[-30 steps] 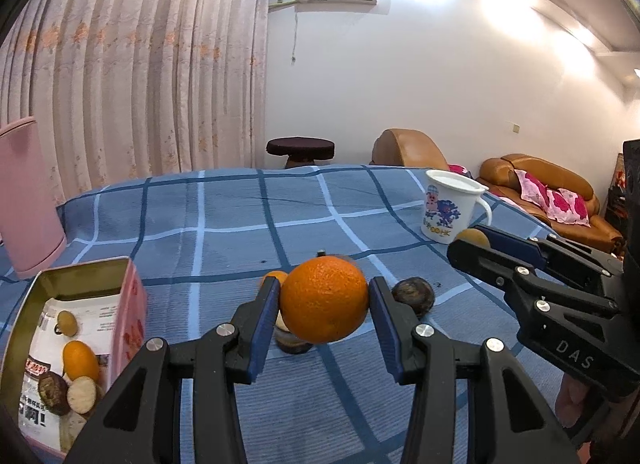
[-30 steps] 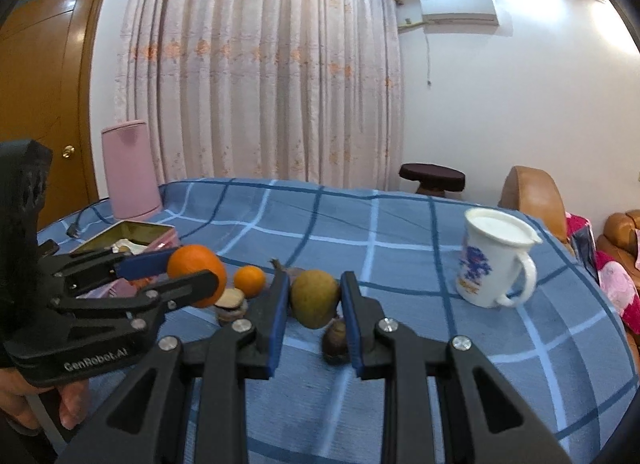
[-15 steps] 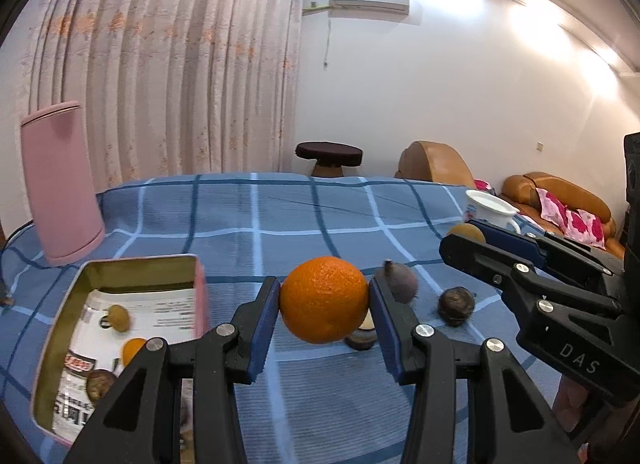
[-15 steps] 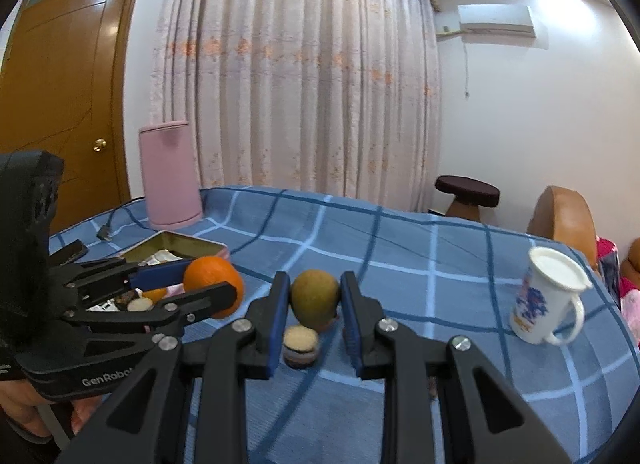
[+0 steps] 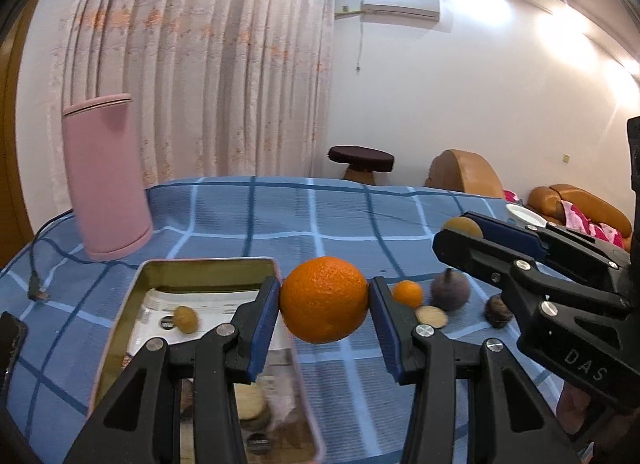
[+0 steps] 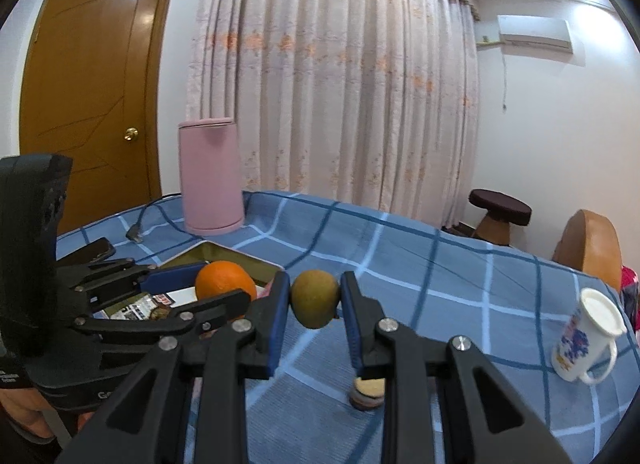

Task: Organize fruits
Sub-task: 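Carry the orange in the left tool and the small fruit in the right tool over the tin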

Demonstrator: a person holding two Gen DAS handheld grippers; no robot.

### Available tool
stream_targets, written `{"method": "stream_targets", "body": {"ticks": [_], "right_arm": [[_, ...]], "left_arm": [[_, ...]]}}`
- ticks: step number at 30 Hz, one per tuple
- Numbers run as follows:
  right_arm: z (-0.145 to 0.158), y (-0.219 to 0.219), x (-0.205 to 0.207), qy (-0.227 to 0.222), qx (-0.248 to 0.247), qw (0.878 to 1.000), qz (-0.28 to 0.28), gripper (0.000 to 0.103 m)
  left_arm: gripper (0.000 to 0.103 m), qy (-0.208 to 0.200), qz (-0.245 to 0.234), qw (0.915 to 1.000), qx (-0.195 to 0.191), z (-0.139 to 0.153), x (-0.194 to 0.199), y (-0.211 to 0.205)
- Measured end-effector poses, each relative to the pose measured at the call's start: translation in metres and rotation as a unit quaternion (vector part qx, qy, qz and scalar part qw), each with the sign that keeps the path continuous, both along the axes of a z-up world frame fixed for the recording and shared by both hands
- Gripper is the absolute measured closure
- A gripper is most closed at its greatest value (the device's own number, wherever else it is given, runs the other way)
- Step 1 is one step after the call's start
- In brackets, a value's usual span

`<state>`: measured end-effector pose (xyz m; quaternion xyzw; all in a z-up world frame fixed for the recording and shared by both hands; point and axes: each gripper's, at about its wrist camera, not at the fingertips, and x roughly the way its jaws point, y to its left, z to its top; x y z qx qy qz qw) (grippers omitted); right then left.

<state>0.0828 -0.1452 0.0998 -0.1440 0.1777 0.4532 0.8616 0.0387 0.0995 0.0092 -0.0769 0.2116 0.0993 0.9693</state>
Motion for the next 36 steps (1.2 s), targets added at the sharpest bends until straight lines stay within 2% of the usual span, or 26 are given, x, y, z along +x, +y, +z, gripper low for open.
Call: {"method": "stream_targets", "body": {"ticks": [18, 25, 36], "right_arm": [[-0.014, 0.063, -0.016, 0.016, -0.022, 0.998, 0.054, 0.074], [-0.030, 0.082, -0.007, 0.059, -0.027, 0.996, 0.063, 0.074], [-0.050, 0.100, -0.010, 0.080, -0.057, 0.992, 0.078, 0.074]], "left_arm": [[0.055, 0.016, 0.057, 0.9982, -0.015, -0.008, -0.015, 0.058], [0.055, 0.031, 0.071, 0.9969, -0.016, -0.014, -0.020, 0.076], [0.055, 0.051, 0.079, 0.9951, -0.030, -0.025, -0.024, 0.093]]}}
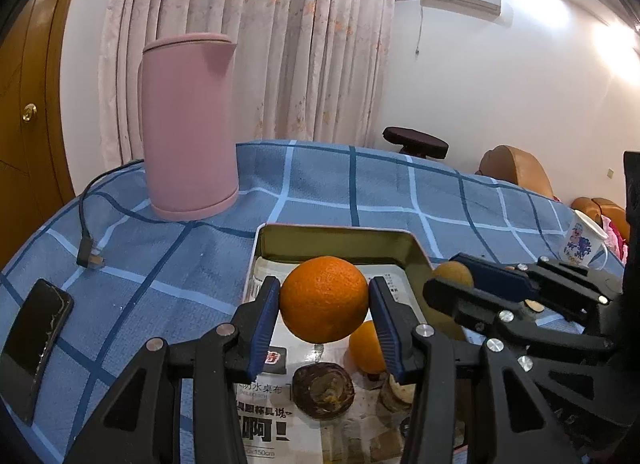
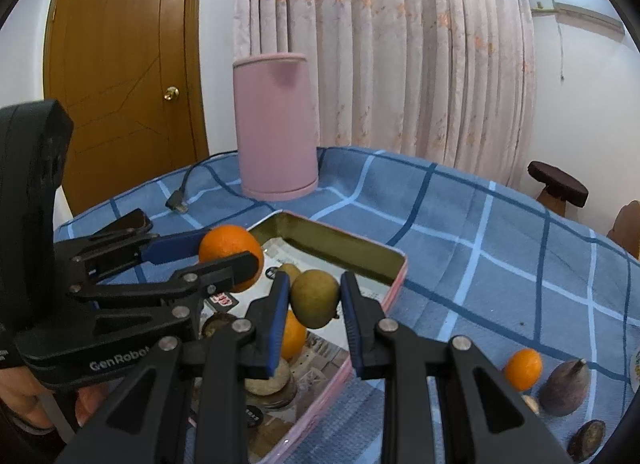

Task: Organize fruits
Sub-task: 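Carry the orange in the left tool and the small fruit in the right tool over the tin, then open the left tool over the tin while the right tool releases the small fruit into it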

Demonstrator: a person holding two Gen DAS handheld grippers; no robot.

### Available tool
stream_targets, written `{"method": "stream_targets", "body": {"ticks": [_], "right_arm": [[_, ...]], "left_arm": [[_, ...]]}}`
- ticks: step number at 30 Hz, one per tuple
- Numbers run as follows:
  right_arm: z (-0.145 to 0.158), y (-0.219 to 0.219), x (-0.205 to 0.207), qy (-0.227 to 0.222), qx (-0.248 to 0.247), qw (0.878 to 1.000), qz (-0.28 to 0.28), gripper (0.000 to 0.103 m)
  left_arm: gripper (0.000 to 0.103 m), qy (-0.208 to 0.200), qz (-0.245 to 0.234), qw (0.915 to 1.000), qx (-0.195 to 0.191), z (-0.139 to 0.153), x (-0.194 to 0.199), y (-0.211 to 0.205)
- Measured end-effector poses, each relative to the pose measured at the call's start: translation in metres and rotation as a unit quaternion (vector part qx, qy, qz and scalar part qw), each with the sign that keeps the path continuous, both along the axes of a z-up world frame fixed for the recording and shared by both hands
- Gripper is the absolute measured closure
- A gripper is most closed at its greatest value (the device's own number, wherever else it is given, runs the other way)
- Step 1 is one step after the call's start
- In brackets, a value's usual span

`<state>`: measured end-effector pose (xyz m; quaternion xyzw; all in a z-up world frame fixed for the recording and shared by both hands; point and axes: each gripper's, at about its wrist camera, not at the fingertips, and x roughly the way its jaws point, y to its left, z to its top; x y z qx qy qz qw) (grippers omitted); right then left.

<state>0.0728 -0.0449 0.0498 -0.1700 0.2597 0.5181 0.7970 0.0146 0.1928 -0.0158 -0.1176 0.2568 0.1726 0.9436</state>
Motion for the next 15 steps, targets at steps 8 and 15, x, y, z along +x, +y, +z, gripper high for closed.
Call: {"method": "stream_targets", "body": {"ticks": [8, 15], "right_arm": [[-0.013, 0.006, 0.000, 0.014, -0.020, 1.000, 0.004, 0.074], [-0.021, 0.009, 0.000, 0.021, -0.031, 0.999, 0.007, 0.074]], "left_arm": [[0.055, 0.019, 0.003, 0.9998, -0.001, -0.007, 0.002, 0.005], [0.055, 0.025, 0.003, 0.9997, 0.001, -0.010, 0.002, 0.006]]}}
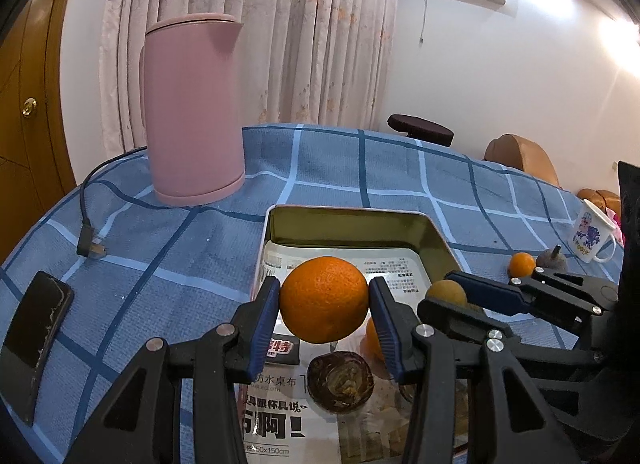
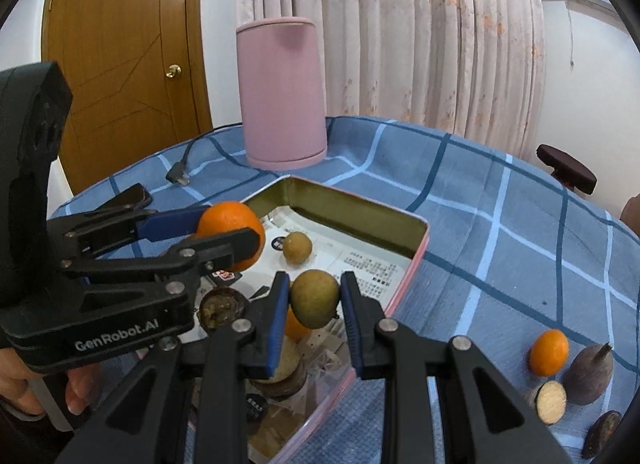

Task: Organize fruits
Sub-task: 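Open the left tool over the tin while the right tool releases the small fruit into it, then grasp the round cut slice with the left tool while the right tool grasps a dark brown fruit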

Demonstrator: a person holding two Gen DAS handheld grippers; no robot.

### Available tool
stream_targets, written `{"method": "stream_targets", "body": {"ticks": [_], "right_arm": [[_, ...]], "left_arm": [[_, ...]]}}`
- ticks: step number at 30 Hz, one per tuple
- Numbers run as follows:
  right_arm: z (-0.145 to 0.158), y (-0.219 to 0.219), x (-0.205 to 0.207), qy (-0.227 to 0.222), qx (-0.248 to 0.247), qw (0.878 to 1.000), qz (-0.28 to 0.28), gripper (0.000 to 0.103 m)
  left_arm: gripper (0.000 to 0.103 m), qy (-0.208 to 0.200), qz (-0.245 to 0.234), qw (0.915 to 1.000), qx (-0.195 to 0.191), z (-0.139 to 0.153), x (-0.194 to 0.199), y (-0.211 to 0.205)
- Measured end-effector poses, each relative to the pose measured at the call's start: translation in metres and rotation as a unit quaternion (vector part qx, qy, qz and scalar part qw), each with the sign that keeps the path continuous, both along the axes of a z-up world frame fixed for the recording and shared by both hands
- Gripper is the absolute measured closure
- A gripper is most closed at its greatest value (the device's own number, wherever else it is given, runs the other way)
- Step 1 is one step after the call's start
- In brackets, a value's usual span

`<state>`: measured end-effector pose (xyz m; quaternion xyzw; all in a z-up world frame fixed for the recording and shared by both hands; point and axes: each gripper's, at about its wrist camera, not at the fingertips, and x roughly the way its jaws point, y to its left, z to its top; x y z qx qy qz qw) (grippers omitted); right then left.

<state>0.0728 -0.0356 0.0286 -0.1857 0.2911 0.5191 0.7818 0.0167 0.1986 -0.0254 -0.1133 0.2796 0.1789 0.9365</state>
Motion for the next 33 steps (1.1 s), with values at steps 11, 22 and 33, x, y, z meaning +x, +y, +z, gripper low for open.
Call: {"method": "stream_targets", "body": {"ticks": [11, 22, 33], "right_arm": [[-0.001, -0.003, 0.000, 0.019, -0.002, 1.000, 0.008, 0.052], [0.033, -0.084, 0.011, -0.029, 0.045, 0.997, -0.053, 0.027], [0.032, -0.179, 0.075, -0.060, 0.006, 0.971, -0.233, 0.024]], "left_arm": [[0.053, 0.023, 0.008, 0.9996, -0.014, -0.006, 0.000, 0.005], [0.033, -0.022, -0.043, 0.9987, 0.015, 0.025, -0.002, -0.049], [0.033, 0.010, -0.149, 0.9876, 0.048, 0.023, 0.053, -0.140]]}}
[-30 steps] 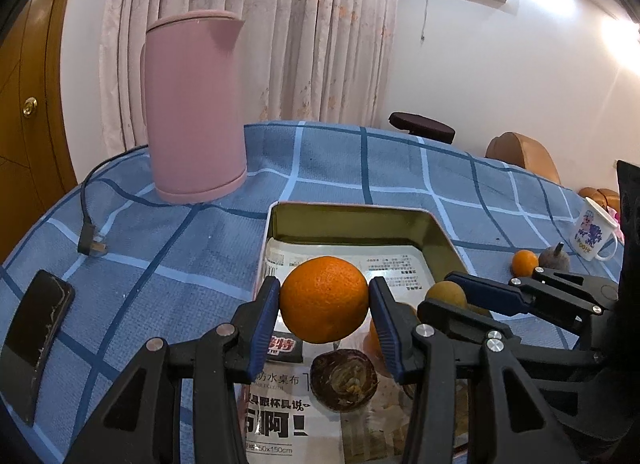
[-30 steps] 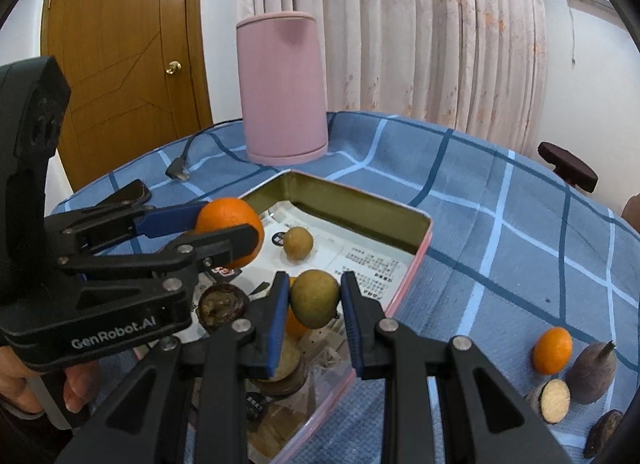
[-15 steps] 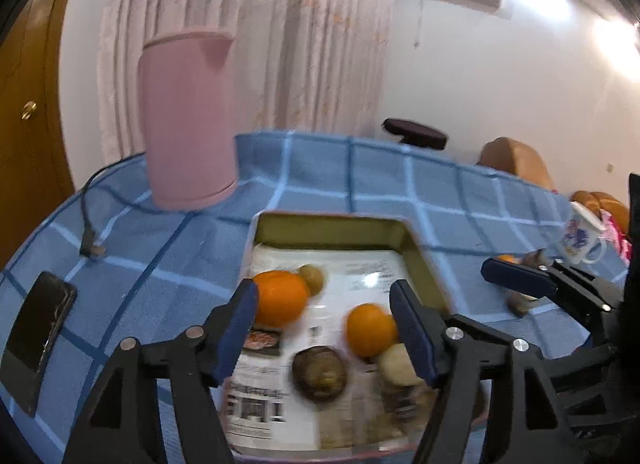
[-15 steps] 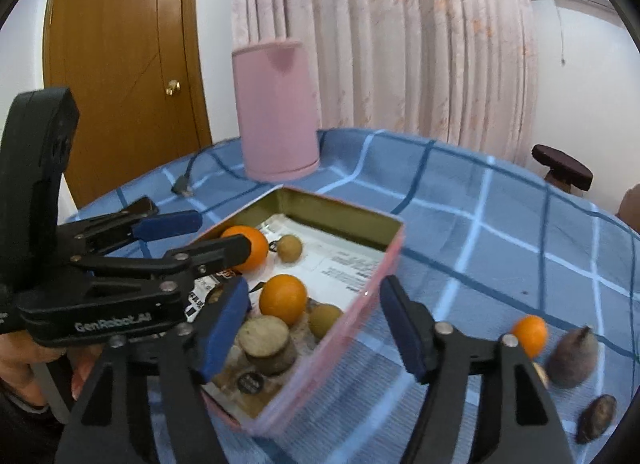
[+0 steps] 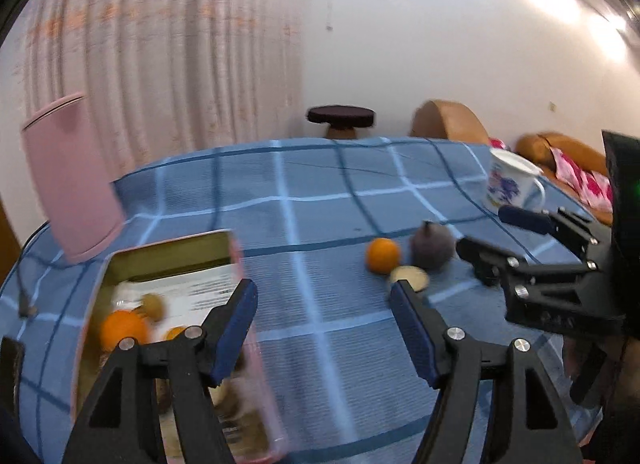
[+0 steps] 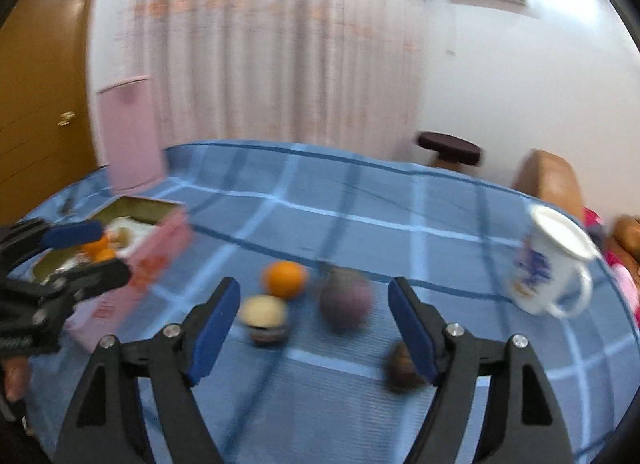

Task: Organize fruits
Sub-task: 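Grasp the round cut slice with the left tool while the right tool grasps a dark brown fruit, then carry the slice in the left tool and the dark brown fruit in the right tool over the tin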

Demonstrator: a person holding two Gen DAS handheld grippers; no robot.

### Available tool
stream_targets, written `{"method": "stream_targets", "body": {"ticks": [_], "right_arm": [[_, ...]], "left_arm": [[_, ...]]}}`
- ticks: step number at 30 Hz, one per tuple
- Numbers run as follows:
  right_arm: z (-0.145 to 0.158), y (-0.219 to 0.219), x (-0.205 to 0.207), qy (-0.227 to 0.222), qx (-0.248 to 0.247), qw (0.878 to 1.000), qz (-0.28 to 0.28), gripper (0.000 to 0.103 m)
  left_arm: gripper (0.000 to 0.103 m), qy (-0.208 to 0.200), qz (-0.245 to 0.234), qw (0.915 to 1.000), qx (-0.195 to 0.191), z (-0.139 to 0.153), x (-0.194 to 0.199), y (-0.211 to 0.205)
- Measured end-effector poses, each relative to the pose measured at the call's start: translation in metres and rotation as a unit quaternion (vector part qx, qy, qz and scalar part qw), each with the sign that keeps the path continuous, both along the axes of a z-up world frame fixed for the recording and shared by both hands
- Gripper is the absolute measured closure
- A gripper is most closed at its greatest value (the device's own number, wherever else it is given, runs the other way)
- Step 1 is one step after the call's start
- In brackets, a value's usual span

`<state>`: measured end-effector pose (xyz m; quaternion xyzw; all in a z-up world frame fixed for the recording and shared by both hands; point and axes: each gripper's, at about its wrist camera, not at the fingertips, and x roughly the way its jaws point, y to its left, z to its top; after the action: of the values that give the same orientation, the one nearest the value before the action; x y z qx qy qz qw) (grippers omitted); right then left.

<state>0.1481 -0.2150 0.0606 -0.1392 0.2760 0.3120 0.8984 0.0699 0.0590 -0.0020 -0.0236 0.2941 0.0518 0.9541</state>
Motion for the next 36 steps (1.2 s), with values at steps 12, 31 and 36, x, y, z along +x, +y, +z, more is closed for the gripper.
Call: {"method": "stream_targets", "body": {"ticks": [12, 31, 36], "right_arm": [[-0.023, -0.036, 0.036, 0.065, -0.031, 0.996, -0.061, 0.038], [-0.038, -0.035, 0.047, 0.123, -0.042, 0.991, -0.042, 0.059], [-0.028, -0.037, 0.037, 0.092, -0.020, 0.995, -0.030, 0.060]], "left_arm": [[0.033, 0.070, -0.053, 0.9961, -0.011, -0.029, 0.059, -0.043], [0.066, 0.118, -0.066, 0.9901, -0.039, -0.049, 0.090, -0.040], [0.066, 0.085, -0.061, 0.9939, -0.035, -0.041, 0.079, -0.039]]}}
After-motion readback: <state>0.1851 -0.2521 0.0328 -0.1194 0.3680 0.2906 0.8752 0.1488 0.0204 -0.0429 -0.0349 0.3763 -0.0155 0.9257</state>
